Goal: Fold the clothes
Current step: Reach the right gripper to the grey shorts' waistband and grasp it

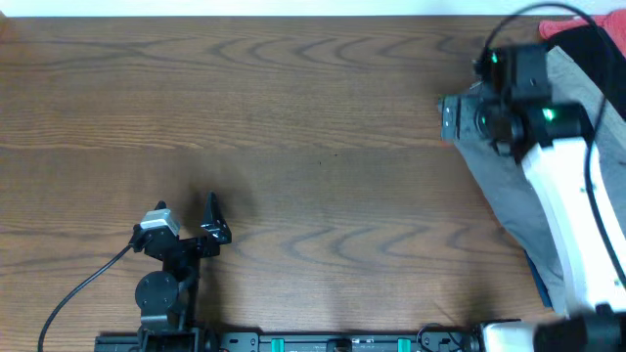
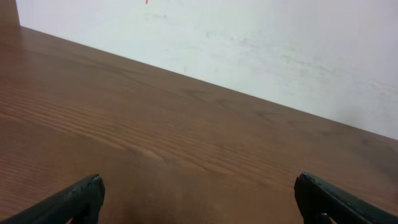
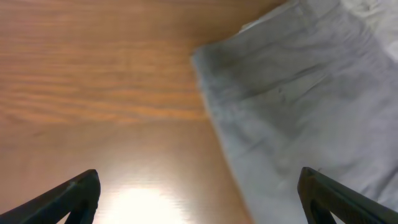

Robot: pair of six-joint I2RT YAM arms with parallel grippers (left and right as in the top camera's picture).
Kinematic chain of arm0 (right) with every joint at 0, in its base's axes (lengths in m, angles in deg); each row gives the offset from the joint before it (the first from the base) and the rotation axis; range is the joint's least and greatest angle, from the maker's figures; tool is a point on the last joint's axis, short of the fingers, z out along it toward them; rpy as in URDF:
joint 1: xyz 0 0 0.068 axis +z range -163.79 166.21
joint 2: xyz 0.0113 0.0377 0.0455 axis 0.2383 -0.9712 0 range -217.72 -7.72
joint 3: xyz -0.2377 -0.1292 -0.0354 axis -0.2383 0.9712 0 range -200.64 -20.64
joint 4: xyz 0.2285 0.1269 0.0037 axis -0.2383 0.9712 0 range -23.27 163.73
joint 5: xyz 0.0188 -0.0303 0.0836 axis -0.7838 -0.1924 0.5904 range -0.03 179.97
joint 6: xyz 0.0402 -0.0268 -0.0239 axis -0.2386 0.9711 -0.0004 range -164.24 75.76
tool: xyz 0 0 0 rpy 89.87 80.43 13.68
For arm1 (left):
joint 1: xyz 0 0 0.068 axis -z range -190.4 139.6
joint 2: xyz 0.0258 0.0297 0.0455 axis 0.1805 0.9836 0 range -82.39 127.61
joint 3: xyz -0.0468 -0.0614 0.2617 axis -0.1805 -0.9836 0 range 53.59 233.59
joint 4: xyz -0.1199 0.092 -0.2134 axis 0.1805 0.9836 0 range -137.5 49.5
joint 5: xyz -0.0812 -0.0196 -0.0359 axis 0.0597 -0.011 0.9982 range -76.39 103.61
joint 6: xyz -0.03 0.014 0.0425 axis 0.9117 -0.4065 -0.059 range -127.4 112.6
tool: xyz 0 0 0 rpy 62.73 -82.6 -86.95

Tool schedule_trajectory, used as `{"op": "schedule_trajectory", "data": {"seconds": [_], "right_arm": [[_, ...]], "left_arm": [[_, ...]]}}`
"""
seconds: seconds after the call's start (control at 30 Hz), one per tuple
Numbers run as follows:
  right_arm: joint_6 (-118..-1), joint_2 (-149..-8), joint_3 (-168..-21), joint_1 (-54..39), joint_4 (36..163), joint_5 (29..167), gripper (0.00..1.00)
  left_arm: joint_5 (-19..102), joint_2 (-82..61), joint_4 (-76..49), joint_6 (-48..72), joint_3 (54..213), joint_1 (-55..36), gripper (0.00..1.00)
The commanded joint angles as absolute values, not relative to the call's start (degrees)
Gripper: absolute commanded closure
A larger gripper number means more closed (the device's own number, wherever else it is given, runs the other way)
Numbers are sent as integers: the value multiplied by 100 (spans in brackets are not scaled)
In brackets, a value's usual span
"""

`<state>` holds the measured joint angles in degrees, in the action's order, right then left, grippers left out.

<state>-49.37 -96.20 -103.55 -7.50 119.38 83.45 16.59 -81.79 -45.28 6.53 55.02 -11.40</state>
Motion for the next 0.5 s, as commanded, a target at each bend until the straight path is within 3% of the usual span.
{"op": "schedule_trajectory", "data": {"seconds": [0.0, 0.1, 0.27, 0.47], "right_arm": [[-4510, -10042, -10746, -744, 11791, 8135, 1], [-4281, -10506, -10808, -744, 11616, 7914, 1], [-4161, -11397, -10808, -748, 11396, 7768, 9], [-3804, -12278, -10808, -750, 10908, 7770, 8]], "left_arm": [[1591, -8216, -4368, 666, 5382, -1122, 2], [1591, -8216, -4368, 666, 5382, -1122, 2], [1591, -8216, -4368, 666, 5382, -1122, 2], [1591, -8216, -4368, 666, 5382, -1122, 2]]}}
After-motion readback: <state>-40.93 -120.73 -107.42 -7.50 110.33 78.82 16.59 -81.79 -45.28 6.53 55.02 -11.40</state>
